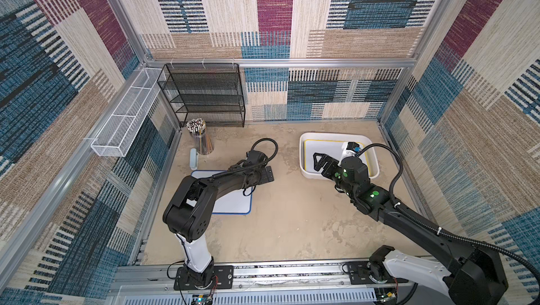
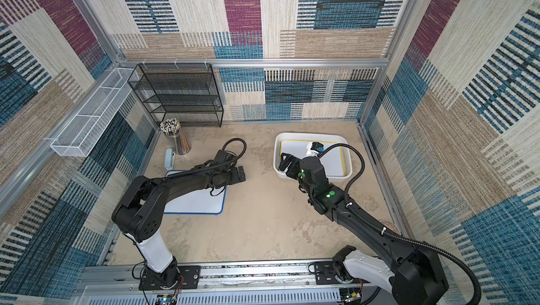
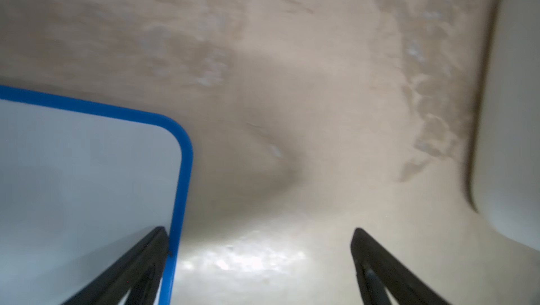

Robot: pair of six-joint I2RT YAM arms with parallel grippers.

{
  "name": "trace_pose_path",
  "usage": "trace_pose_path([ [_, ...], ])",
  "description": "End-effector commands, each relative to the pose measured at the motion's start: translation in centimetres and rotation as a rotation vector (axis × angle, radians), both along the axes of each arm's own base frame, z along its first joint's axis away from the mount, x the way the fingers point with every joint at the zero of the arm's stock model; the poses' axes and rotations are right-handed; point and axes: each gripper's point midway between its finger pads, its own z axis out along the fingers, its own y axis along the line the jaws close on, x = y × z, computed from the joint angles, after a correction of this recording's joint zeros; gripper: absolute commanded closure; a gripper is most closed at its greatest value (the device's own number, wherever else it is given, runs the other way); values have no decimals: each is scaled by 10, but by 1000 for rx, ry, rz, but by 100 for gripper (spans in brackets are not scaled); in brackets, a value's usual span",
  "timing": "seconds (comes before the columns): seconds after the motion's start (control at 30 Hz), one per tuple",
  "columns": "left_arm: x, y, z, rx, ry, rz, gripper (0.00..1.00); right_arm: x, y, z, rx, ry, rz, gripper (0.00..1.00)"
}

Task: Put the whiteboard into the storage box
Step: Move the whiteboard to the center of the board.

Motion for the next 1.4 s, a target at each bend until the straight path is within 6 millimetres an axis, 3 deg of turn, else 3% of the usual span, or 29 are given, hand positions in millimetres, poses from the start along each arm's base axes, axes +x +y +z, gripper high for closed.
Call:
trace_pose_path([
  [0.0, -39, -57, -8, -185, 187, -30, 1, -2, -6, 7, -15, -12, -8, 0],
  [0.13, -47, -107, 4, -225, 166, -104, 1, -7, -22, 13, -21, -23, -36, 0],
  [0.23, -58, -132, 16, -243, 149, -175, 1, -9, -33, 21, -20, -43, -47, 0],
  [0.3, -63, -140, 29, -258, 130, -226, 1, -9, -38, 24, -25, -50, -50, 0],
  [0.37, -69, -135, 40, -243, 117, -254, 1, -8, -39, 25, -41, -53, -47, 0],
  [0.5, -92, -111, 61, -222, 100, -281, 1, -6, -30, 24, -71, -63, 8, 0],
  [0.6, -110, -78, 69, -176, 87, -246, 0, -4, -12, 24, -95, -80, 95, 0],
  [0.83, -136, 11, 73, -134, 123, -1, 1, 2, 75, 2, -236, -63, 381, 0],
  [1.07, -139, 91, 59, -146, 144, 262, 1, 4, 154, -39, -322, -18, 613, 0],
  [1.2, -135, 108, 55, -129, 146, 329, 1, 17, 183, -67, -362, 28, 666, 0],
  [1.37, -126, 115, 42, -129, 182, 378, 1, 37, 205, -98, -403, 79, 698, 0],
])
